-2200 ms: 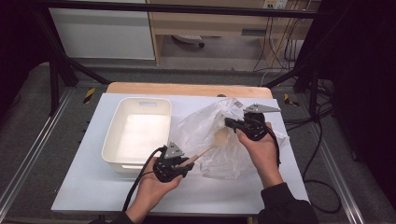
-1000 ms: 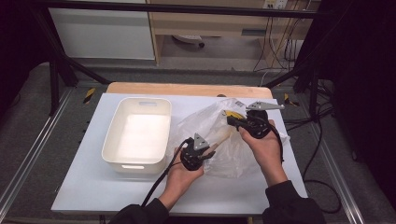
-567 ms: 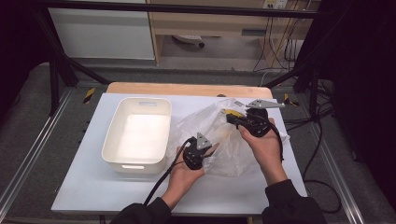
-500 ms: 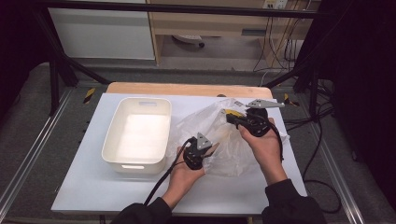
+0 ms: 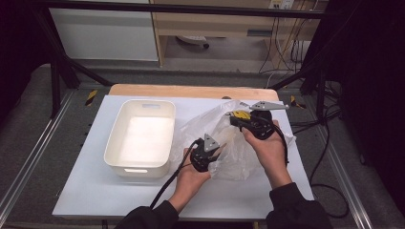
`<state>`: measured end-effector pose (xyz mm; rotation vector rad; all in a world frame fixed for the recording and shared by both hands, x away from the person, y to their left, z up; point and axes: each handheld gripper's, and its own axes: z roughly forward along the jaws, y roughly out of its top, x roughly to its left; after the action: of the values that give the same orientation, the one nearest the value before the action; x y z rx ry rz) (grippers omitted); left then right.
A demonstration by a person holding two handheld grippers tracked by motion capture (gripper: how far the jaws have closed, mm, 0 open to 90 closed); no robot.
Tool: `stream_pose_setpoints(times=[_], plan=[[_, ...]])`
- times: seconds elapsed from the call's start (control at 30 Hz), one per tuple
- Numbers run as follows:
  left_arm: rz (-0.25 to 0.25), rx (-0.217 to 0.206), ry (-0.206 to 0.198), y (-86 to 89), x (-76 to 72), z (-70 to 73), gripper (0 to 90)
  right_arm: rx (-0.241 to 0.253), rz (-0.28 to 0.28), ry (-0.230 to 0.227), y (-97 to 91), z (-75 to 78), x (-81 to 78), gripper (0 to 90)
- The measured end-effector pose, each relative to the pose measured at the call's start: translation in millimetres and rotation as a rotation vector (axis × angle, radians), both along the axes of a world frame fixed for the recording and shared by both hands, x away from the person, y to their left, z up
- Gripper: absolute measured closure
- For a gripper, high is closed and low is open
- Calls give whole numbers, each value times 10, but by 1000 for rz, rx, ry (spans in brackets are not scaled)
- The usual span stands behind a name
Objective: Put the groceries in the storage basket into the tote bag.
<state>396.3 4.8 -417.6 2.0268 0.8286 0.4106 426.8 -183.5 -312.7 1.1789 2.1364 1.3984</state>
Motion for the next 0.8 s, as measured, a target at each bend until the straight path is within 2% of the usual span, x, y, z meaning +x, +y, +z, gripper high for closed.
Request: stream_pose_setpoints(times=[0.3,0.63,0.8], plan=[[2,18,-6,-23,9,-48,689,1,-3,4,-11,-11,9,900],[-6,30,-45,-65,-54,-40,689,1,-5,1,-19,-7,-5,900],[-5,35,-56,-116,-58,-82,689,5,-7,-4,-16,1,-3,900]])
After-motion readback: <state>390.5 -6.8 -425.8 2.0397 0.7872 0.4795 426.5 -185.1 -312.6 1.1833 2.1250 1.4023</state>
